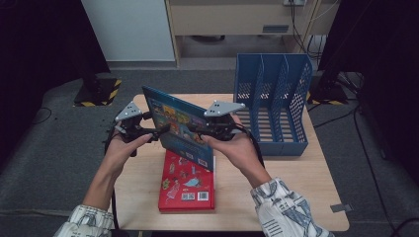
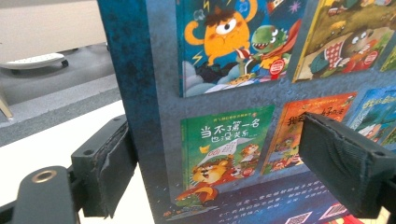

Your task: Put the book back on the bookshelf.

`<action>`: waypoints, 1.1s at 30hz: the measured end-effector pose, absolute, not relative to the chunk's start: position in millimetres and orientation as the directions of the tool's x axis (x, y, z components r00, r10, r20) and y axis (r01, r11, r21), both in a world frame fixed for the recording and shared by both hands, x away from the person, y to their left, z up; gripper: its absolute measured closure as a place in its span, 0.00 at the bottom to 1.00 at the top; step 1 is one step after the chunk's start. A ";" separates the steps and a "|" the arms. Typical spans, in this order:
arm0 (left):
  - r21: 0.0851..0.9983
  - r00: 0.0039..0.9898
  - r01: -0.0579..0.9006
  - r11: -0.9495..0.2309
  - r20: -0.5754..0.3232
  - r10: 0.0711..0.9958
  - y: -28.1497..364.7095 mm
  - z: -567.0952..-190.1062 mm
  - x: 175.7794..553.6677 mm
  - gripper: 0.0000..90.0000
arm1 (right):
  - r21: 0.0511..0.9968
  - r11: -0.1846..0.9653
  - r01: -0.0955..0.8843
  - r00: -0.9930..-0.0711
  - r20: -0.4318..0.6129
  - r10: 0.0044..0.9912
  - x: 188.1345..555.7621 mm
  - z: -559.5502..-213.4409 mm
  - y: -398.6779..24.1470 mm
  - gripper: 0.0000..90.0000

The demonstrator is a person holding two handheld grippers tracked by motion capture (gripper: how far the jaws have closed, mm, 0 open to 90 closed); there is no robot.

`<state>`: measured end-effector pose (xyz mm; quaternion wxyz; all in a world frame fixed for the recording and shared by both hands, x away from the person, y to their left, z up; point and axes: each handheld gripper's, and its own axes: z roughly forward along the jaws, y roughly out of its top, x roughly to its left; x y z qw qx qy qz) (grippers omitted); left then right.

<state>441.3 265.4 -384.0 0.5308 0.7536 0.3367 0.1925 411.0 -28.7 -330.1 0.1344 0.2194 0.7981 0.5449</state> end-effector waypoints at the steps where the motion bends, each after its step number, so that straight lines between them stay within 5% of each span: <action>1: 0.930 0.699 0.303 -0.210 -0.067 0.712 265.4 -384.0 441.2 0.14 | 0.929 0.307 0.204 -0.868 0.027 0.497 411.7 -329.3 -28.2 0.82; 33: 0.923 0.627 0.352 -0.158 -0.107 0.771 286.7 -409.4 423.3 0.12 | 0.941 0.258 0.221 -0.863 0.065 0.502 423.2 -318.5 -23.1 0.91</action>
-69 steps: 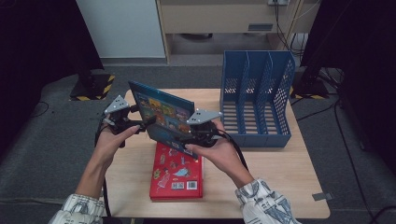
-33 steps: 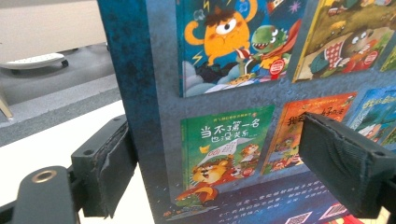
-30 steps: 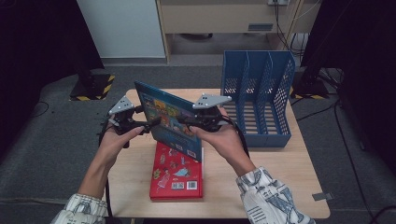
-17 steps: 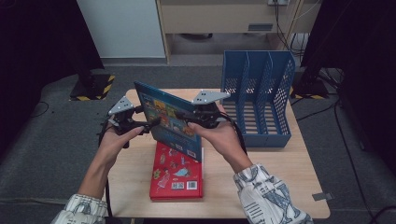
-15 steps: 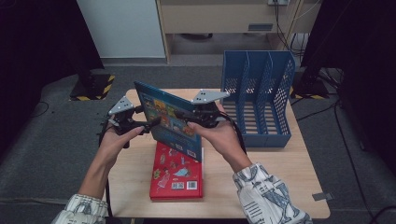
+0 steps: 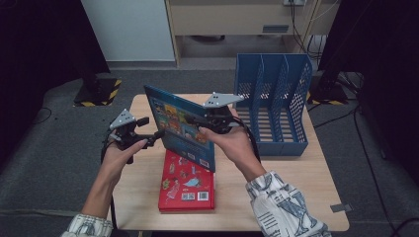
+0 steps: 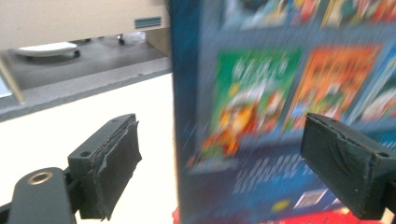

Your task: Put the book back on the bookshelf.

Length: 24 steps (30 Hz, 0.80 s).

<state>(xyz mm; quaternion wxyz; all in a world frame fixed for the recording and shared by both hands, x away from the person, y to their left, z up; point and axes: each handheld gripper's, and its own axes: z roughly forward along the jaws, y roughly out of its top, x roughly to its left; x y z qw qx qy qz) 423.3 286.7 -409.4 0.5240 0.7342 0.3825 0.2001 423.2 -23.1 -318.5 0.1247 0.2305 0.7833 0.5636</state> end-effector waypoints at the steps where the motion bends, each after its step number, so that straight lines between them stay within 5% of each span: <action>1: 0.919 0.614 0.359 -0.166 -0.099 0.783 290.1 -415.4 420.6 0.12 | 0.940 0.259 0.221 -0.862 0.065 0.502 423.9 -317.6 -23.5 0.91; 24: 0.790 0.370 0.590 -0.168 -0.080 0.926 340.3 -506.2 404.1 0.10 | 0.947 0.234 0.220 -0.830 0.056 0.555 440.8 -297.1 -13.4 0.91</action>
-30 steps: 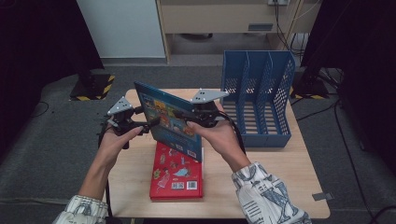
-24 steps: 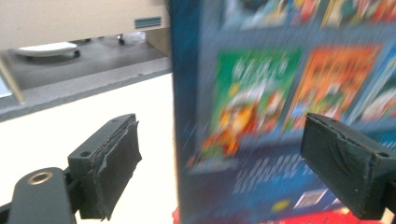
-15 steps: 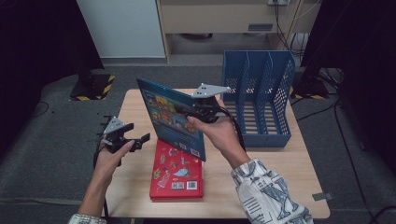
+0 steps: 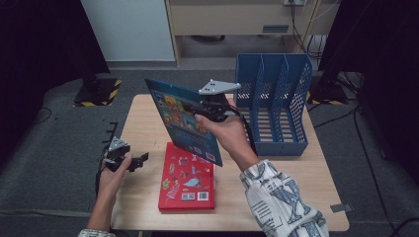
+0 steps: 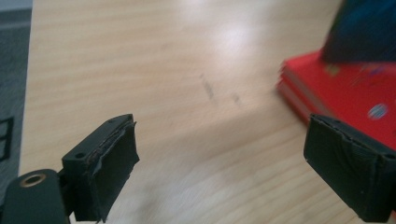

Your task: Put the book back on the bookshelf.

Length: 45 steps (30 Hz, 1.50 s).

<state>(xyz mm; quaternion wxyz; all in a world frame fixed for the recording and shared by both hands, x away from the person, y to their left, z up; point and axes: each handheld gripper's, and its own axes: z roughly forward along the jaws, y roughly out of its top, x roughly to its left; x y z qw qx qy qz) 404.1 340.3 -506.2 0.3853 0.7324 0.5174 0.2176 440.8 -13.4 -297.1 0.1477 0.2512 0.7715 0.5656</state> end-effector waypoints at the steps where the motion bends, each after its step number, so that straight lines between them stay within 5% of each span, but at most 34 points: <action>1: 0.787 0.360 0.595 -0.163 -0.080 0.929 342.4 -506.9 403.9 0.10 | 0.947 0.232 0.221 -0.828 0.056 0.558 441.8 -296.0 -13.8 0.92; 30: 0.666 0.374 0.695 -0.271 -0.012 0.927 330.4 -530.3 408.0 0.07 | 0.955 0.159 0.252 -0.746 0.087 0.660 457.8 -269.7 -41.6 0.91; 45: 0.696 0.381 0.663 -0.275 0.002 0.925 327.7 -536.4 405.3 0.00 | 0.963 0.136 0.231 -0.721 0.076 0.689 454.5 -260.7 -64.9 0.91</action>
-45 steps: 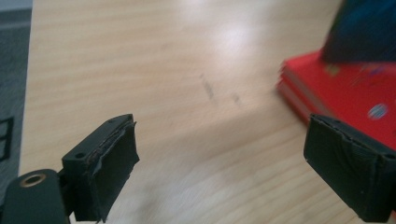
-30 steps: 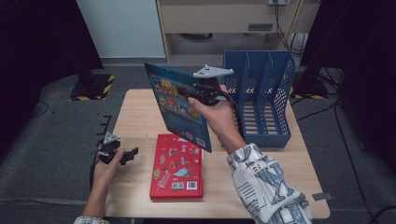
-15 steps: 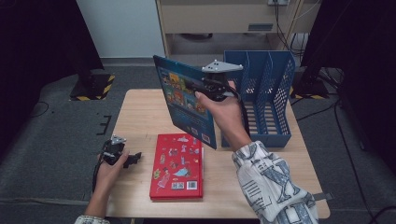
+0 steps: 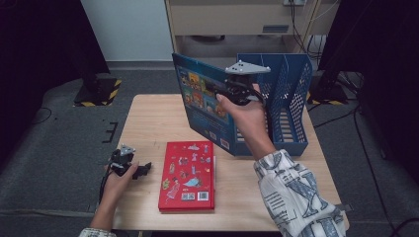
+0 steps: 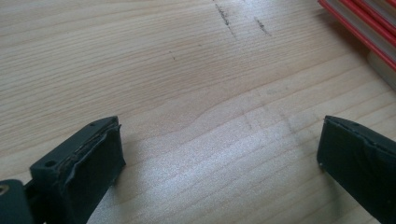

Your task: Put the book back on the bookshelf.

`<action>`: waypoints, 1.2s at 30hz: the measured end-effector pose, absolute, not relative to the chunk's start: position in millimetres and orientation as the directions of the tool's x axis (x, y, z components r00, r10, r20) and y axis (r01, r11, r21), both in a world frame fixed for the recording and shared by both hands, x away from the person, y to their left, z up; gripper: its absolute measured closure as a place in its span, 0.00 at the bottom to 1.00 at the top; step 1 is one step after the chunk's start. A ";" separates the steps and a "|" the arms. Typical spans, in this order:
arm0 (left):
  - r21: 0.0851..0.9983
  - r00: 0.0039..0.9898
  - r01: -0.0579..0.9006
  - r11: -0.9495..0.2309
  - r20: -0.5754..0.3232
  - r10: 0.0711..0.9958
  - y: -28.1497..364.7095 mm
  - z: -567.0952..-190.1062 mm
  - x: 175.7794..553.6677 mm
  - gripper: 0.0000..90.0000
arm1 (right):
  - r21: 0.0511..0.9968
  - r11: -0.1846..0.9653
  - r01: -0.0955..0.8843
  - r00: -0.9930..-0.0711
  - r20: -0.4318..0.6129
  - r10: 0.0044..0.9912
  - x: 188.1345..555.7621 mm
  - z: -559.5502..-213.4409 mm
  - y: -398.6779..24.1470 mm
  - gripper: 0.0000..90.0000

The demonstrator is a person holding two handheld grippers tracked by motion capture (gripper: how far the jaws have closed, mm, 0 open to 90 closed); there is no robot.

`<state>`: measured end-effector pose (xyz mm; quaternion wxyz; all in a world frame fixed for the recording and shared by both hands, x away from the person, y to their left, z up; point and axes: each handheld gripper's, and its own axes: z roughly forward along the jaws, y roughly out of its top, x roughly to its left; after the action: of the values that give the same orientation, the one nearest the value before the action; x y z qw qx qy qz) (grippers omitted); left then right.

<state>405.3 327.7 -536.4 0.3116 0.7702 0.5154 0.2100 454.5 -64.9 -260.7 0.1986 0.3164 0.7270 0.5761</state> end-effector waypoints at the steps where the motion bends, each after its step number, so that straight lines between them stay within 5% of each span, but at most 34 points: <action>1: 0.696 0.381 0.663 -0.275 0.002 0.925 327.7 -536.4 405.3 0.00 | 0.964 0.136 0.229 -0.721 0.074 0.689 454.2 -260.3 -65.8 0.91; 36: 0.697 0.380 0.663 -0.273 0.001 0.925 326.2 -536.6 404.5 0.00 | 0.973 0.073 0.217 -0.662 0.092 0.744 434.6 -242.2 -123.3 0.91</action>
<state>404.5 326.2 -536.6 0.3122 0.7696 0.5158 0.2102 434.6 -123.3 -242.2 0.2243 0.3445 0.6974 0.5870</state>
